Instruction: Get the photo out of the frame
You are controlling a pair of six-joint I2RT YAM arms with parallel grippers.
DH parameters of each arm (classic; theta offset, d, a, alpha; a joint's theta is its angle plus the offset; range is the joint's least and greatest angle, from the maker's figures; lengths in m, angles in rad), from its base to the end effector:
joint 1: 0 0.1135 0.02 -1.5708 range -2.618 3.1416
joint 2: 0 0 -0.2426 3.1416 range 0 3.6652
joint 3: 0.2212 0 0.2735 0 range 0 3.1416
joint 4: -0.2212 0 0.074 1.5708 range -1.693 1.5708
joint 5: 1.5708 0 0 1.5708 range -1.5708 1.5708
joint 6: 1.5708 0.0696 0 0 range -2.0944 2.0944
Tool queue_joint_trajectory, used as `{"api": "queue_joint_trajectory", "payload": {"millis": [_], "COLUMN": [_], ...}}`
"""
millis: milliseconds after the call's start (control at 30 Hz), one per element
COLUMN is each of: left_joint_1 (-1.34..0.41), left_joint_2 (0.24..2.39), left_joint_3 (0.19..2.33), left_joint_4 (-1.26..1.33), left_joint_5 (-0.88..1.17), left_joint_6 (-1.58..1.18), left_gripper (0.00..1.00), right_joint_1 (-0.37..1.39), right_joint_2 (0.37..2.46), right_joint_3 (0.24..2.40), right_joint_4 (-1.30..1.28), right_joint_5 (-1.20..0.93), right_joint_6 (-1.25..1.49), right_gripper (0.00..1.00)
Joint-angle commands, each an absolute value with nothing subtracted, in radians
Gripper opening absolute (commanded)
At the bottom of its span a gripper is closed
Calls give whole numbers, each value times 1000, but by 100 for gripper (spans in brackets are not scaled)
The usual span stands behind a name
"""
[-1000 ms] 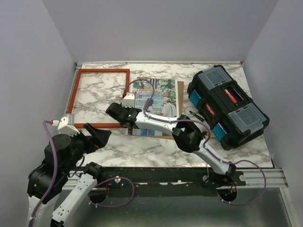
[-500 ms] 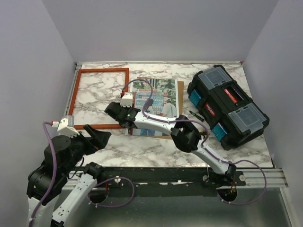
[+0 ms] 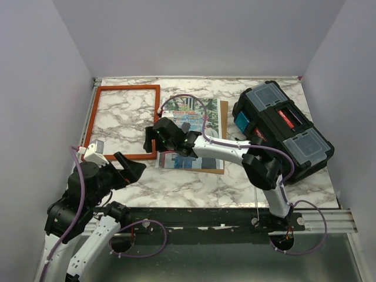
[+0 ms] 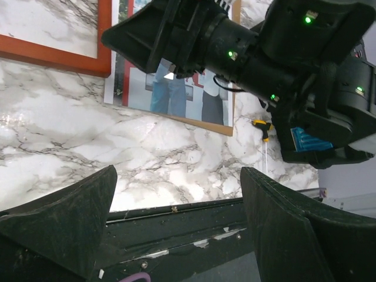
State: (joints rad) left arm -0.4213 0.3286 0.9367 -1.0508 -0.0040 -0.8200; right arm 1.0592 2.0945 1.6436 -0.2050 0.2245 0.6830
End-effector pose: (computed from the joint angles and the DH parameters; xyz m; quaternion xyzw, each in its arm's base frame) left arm 0.0958 -0.0426 0.3320 -0.1684 0.8281 -0.3095 0.4359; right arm 0.2681 0.4459 0.1748 -0.1181 0.8851 0.2710 0.3595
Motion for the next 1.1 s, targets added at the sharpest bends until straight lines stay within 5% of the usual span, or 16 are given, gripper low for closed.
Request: {"api": "queue_joint_trajectory", "payload": {"millis": [0, 1067], "left_joint_1": [-425, -425], "left_joint_2": [339, 338], "left_joint_3": [932, 915], "left_joint_4": [-995, -1016], "left_joint_5": [53, 46], "left_joint_6": [-842, -828], "left_gripper": [89, 89], "right_joint_1": [1017, 1017], "right_joint_2": [2101, 2197], "right_joint_3": [1538, 1530], "right_joint_4": [-11, 115], "right_joint_5": [-30, -96], "right_joint_6": [659, 668], "right_gripper": [84, 84]}}
